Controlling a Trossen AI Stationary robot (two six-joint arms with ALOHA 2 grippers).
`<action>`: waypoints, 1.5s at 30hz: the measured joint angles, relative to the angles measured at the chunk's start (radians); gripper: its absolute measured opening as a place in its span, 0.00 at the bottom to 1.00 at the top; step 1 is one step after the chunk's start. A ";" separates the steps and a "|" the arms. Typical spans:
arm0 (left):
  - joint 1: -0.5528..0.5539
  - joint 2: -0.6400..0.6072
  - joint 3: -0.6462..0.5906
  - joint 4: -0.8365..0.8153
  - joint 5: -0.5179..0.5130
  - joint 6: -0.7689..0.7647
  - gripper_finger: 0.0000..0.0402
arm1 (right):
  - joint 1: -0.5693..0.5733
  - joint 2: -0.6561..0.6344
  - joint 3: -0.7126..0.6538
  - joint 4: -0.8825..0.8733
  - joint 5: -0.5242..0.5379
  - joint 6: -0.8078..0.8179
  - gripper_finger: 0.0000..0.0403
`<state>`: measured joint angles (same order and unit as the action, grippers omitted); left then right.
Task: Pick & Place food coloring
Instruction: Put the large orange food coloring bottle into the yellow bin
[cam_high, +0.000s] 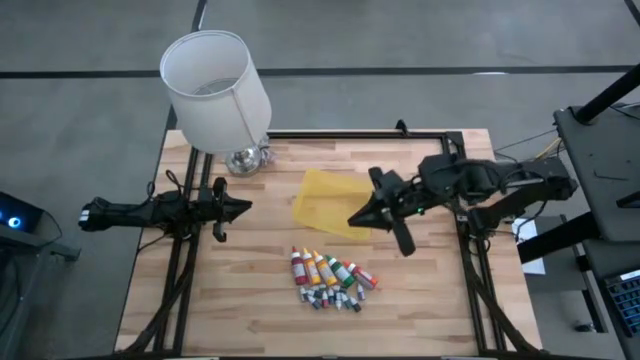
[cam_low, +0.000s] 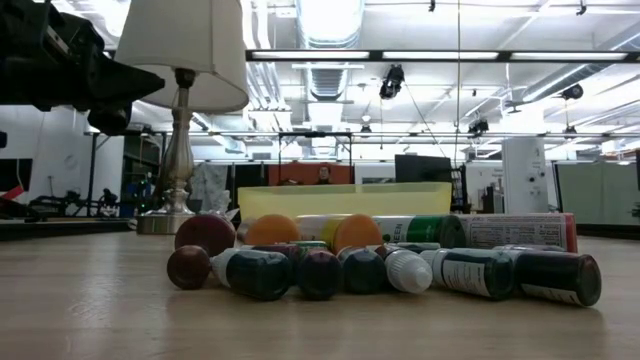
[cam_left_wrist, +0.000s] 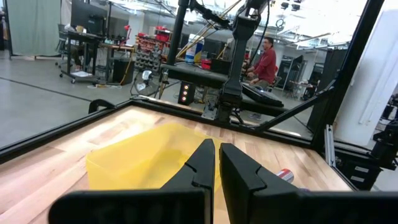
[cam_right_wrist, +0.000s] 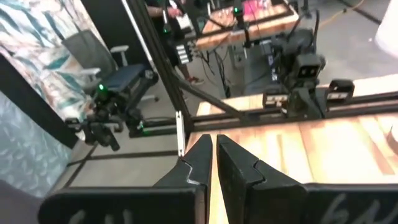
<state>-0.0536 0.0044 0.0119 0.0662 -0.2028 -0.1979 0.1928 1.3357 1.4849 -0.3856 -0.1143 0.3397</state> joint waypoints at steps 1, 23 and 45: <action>0.000 0.000 0.000 0.000 0.000 0.000 0.00 | 0.002 0.011 0.000 -0.001 0.000 0.001 0.04; 0.000 0.000 0.000 0.000 0.000 0.000 0.00 | 0.008 0.237 0.000 -0.040 -0.205 0.312 0.04; 0.000 0.000 0.000 0.000 0.000 0.000 0.00 | 0.007 0.238 0.000 -0.433 0.122 0.304 0.04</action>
<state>-0.0536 0.0044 0.0119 0.0662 -0.2028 -0.1982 0.2001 1.5738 1.4849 -0.8185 0.0079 0.6441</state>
